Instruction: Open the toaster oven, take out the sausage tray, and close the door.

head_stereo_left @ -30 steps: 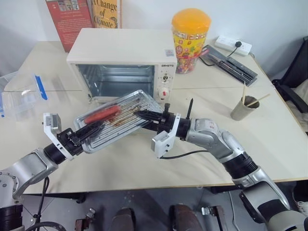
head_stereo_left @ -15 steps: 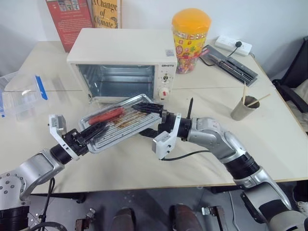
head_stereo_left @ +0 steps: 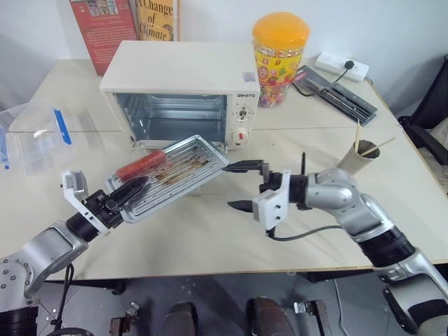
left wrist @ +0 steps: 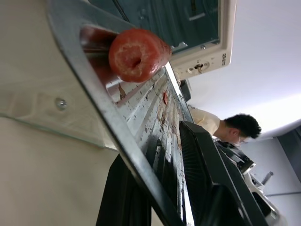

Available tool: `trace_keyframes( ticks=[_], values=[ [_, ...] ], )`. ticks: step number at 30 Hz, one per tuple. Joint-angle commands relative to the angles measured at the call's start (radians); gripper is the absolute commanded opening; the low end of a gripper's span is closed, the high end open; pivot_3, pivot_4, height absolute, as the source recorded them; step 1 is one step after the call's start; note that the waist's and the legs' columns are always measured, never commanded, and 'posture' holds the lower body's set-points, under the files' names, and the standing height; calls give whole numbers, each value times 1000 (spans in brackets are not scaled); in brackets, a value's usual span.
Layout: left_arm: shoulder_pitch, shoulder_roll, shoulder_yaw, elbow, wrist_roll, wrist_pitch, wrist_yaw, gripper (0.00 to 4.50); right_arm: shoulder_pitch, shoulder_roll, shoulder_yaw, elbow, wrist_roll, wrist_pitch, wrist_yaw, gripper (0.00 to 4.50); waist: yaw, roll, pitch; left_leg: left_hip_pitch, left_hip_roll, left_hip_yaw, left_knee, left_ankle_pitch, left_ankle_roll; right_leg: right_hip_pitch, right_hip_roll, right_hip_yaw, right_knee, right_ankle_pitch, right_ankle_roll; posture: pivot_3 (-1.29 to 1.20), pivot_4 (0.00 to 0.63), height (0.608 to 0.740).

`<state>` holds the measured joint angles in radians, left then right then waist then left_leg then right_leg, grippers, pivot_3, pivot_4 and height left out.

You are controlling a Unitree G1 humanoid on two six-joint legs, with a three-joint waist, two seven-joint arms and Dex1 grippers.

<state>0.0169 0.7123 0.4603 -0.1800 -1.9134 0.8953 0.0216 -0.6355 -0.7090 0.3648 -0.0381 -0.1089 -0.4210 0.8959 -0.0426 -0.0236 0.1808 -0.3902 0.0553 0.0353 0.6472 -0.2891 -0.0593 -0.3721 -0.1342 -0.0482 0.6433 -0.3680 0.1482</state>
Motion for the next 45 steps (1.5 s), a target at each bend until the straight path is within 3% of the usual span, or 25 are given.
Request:
trace_keyframes(
  ticks=[1,5,16,28,45],
  values=[
    [36,18,61,-63,7,-16,-12,603,19,-23,-32,-20,34,23,44,4500,3,0,0,0,0,0,0,0,0,0,0,0,0,0,0,0,150,740],
    [106,16,130,-105,2,-38,-4,603,26,-9,-45,16,23,70,51,3697,6,0,0,0,0,1,0,0,0,0,0,1,-1,0,0,0,150,740],
    [324,-70,291,-246,-54,-154,52,603,-32,92,-29,211,-6,70,44,22,14,0,0,0,0,2,0,0,1,1,0,1,-7,0,-1,0,150,740],
    [512,-259,397,-334,-43,-329,93,603,-70,264,43,420,-58,-1,43,0,14,0,0,1,1,3,1,0,1,4,2,1,-9,1,-2,0,150,740],
    [590,-337,530,-258,-59,-422,76,603,-118,346,37,461,-66,-24,30,0,11,0,0,1,3,3,1,-1,1,6,4,0,-13,1,-4,0,150,740]
  ],
)
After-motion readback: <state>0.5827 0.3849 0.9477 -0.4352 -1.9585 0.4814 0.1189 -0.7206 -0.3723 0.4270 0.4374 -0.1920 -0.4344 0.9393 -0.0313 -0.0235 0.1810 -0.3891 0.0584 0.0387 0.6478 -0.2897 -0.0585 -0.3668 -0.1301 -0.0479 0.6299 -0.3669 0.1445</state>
